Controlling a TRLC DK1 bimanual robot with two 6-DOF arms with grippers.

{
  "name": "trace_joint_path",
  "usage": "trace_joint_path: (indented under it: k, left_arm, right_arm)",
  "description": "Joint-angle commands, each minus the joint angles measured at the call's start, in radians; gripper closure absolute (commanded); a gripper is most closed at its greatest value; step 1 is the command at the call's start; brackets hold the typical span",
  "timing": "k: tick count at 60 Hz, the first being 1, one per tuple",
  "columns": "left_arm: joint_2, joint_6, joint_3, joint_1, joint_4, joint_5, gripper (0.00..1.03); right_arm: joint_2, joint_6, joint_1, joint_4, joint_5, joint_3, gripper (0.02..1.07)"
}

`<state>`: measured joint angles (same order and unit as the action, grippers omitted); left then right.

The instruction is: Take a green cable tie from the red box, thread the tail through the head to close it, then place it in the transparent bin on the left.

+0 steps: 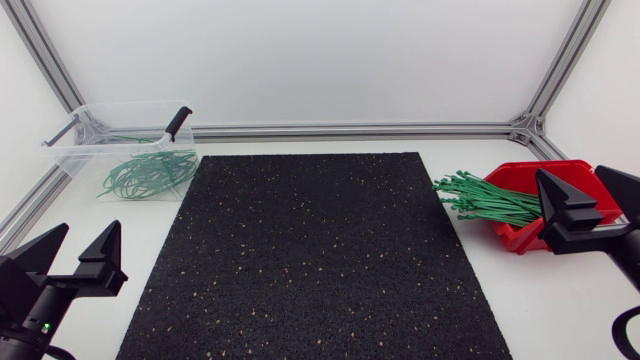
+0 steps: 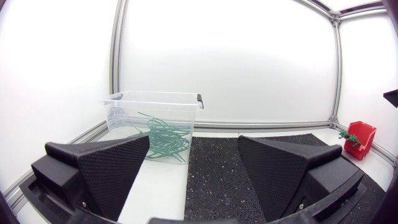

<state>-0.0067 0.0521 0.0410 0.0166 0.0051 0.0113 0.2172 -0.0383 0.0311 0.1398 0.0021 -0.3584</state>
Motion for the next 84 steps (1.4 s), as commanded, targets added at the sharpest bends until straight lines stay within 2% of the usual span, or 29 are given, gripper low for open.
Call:
trace_joint_path:
  k: [1,10,16,29,34,38,46,52,60,73,82,84]
  left_arm:
    - [-0.004,-0.005,-0.038,-0.006,-0.022,-0.005,0.04]
    - [-0.004,-0.005,-0.038,-0.006,-0.022,-0.005,0.04]
    - [-0.004,-0.006,-0.039,-0.006,-0.022,-0.005,0.04]
    - [-0.004,-0.006,-0.038,-0.006,-0.022,-0.005,0.04]
    - [-0.004,-0.006,-0.038,-0.006,-0.022,-0.005,0.04]
    - [-0.004,-0.006,-0.039,-0.006,-0.022,-0.005,0.04]
    - [-0.004,-0.006,-0.039,-0.010,-0.022,-0.005,0.04]
    - [-0.004,-0.006,-0.039,-0.012,-0.022,-0.005,0.04]
    - [-0.004,-0.006,-0.038,-0.014,-0.022,-0.005,0.04]
    - [-0.004,-0.006,-0.038,-0.015,-0.022,-0.005,0.04]
    - [-0.004,-0.006,-0.038,-0.014,-0.022,-0.005,0.04]
    - [-0.004,-0.006,-0.038,-0.015,-0.022,-0.005,0.04]
  right_arm:
    - [0.088,-0.014,0.001,0.024,0.007,-0.071,0.05]
    - [0.257,-0.014,-0.010,0.109,0.007,-0.197,0.06]
    - [0.398,-0.023,-0.079,0.187,-0.036,-0.315,0.06]
    - [0.611,-0.210,-0.204,0.362,-0.180,-0.530,0.06]
    - [0.685,-0.264,-0.209,0.429,-0.183,-0.596,0.06]
    - [0.795,-0.357,-0.223,0.520,-0.185,-0.668,0.07]
    - [0.970,-0.512,-0.247,0.613,-0.185,-0.761,0.10]
    - [1.031,-0.707,-0.247,0.689,-0.243,-0.781,0.10]
    - [1.113,-0.885,-0.240,0.725,-0.243,-0.798,0.14]
    - [1.176,-1.169,-0.237,0.733,-0.241,-0.766,0.24]
    - [1.222,-1.325,-0.252,0.736,-0.238,-0.752,0.26]
    - [1.240,-1.344,-0.254,0.736,-0.238,-0.755,0.31]
